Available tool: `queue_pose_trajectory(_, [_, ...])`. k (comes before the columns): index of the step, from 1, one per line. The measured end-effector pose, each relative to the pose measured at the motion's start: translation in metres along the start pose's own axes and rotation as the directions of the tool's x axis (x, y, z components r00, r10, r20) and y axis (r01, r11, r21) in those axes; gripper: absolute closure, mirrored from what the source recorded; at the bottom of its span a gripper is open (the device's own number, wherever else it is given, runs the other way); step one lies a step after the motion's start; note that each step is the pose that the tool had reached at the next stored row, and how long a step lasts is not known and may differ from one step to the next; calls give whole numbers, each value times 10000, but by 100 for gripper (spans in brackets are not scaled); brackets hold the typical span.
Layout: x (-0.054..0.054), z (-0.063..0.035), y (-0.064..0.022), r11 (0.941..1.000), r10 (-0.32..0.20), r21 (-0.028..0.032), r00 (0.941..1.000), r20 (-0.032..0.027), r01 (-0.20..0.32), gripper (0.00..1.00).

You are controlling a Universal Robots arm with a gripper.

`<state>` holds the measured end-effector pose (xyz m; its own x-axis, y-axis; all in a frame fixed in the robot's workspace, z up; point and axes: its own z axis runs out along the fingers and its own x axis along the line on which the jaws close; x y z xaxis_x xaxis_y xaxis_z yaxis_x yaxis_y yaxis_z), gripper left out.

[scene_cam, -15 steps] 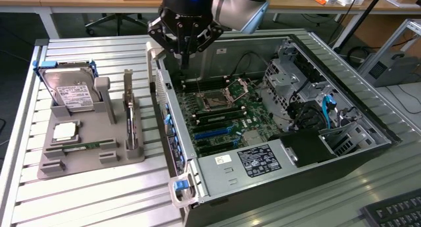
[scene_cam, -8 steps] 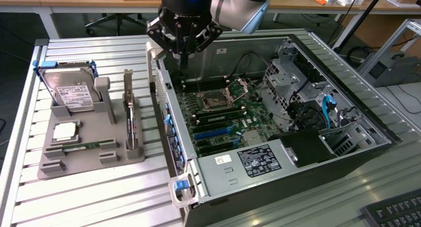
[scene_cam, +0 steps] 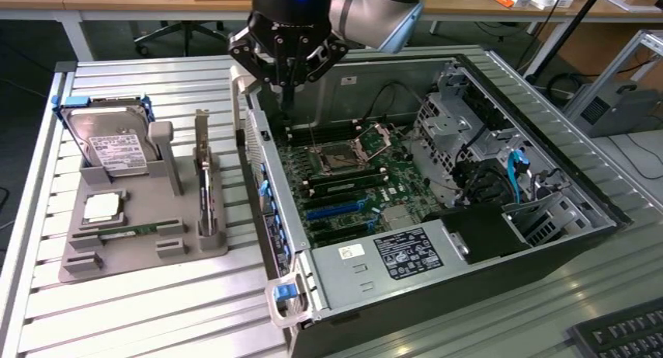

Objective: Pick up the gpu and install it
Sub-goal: 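Reach for the gpu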

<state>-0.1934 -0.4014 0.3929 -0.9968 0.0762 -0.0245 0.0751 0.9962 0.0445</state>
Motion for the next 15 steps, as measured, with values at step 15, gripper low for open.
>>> queue_pose_trajectory(15, [35, -1, -3, 10000, 0, 0, 10000, 0, 0, 89])
